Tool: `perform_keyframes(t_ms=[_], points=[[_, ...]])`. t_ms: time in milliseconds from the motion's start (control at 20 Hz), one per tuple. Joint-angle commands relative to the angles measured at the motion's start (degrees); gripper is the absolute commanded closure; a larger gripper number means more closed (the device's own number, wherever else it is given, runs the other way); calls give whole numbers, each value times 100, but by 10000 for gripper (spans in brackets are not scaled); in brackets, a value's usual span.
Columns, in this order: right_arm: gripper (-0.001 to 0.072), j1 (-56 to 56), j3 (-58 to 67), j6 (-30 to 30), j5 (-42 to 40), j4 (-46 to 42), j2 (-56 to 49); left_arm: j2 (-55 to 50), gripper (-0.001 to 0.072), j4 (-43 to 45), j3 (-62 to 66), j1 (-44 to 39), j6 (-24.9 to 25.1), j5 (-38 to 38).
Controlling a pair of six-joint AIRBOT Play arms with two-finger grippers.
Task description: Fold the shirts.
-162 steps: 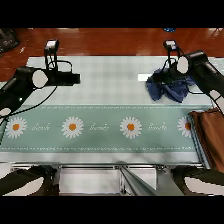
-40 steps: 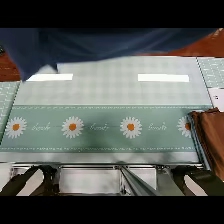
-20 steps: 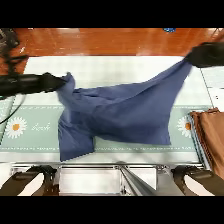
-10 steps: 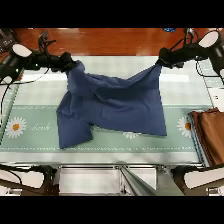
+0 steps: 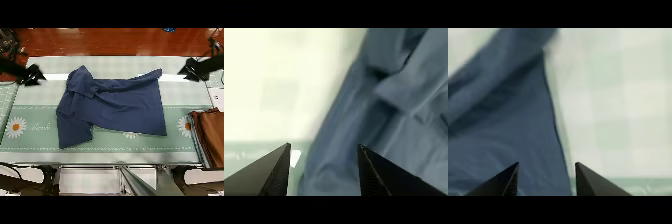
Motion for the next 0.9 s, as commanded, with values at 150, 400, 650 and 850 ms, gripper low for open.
perform_keyframes(t_ms=[150, 400, 650, 850], points=[[303, -337, -3399, -684, -1095, 586, 1996, 205, 198, -1445, -2245, 984, 1091, -577], [303, -332, -4028, -817, -1027, 822, 2732, 203, 198, -1443, -2503, 715, 1075, 210], [303, -332, -4037, -815, -824, 782, 2889, 46, 235, -898, -2459, 308, 828, 374], [303, -332, -4037, -754, -828, 754, 2889, 42, 235, -901, -2448, 210, 807, 378]])
